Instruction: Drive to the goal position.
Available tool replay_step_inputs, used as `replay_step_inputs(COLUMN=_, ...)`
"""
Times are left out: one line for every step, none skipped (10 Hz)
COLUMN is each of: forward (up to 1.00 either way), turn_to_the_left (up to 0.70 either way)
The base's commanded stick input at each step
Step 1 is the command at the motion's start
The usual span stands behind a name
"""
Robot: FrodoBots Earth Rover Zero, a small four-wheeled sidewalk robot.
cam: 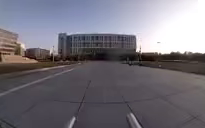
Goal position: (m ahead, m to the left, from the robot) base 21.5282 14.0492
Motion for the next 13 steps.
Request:
replay_step_inputs(forward=0.70, turn_to_the_left=0.00)
replay_step_inputs(forward=0.70, turn_to_the_left=0.00)
replay_step_inputs(forward=0.70, turn_to_the_left=0.00)
replay_step_inputs(forward=0.70, turn_to_the_left=0.00)
replay_step_inputs(forward=0.70, turn_to_the_left=0.00)
replay_step_inputs(forward=0.70, turn_to_the_left=0.00)
replay_step_inputs(forward=0.70, turn_to_the_left=0.00)
replay_step_inputs(forward=0.70, turn_to_the_left=0.00)
replay_step_inputs(forward=0.70, turn_to_the_left=0.00)
replay_step_inputs(forward=0.70, turn_to_the_left=0.00)
replay_step_inputs(forward=0.70, turn_to_the_left=0.00)
replay_step_inputs(forward=0.70, turn_to_the_left=0.00)
replay_step_inputs(forward=0.70, turn_to_the_left=0.09)
